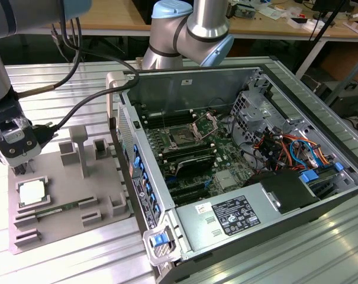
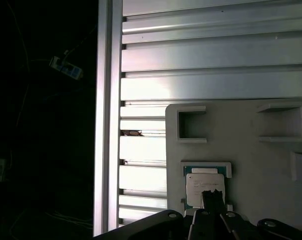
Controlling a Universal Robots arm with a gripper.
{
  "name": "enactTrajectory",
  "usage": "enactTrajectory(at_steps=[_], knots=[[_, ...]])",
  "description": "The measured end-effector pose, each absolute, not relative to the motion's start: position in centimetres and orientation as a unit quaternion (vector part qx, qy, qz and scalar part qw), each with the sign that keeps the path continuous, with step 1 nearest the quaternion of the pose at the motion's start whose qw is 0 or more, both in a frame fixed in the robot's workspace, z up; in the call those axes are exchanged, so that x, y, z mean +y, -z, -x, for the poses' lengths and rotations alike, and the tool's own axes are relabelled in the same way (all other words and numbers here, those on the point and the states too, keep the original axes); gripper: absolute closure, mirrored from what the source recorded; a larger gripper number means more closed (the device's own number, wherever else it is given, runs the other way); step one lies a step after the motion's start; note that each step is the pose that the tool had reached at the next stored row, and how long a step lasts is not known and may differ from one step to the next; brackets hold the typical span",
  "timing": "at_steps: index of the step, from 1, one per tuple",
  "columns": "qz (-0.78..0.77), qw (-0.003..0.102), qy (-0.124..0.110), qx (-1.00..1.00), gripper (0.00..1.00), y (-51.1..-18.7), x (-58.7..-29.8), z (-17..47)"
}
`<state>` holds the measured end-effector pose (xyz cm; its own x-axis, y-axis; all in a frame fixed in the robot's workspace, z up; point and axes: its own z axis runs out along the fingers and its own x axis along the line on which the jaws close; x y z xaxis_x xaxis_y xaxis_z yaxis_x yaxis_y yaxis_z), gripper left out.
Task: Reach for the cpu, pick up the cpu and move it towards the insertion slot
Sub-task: 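Reach for the cpu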
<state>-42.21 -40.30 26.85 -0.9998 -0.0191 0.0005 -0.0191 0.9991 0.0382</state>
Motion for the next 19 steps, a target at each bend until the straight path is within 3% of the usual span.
enactTrajectory(at_steps=[19], knots=[[-0.01,0.0,0.019,-1.0,0.89,-26.38,-40.3,42.21]])
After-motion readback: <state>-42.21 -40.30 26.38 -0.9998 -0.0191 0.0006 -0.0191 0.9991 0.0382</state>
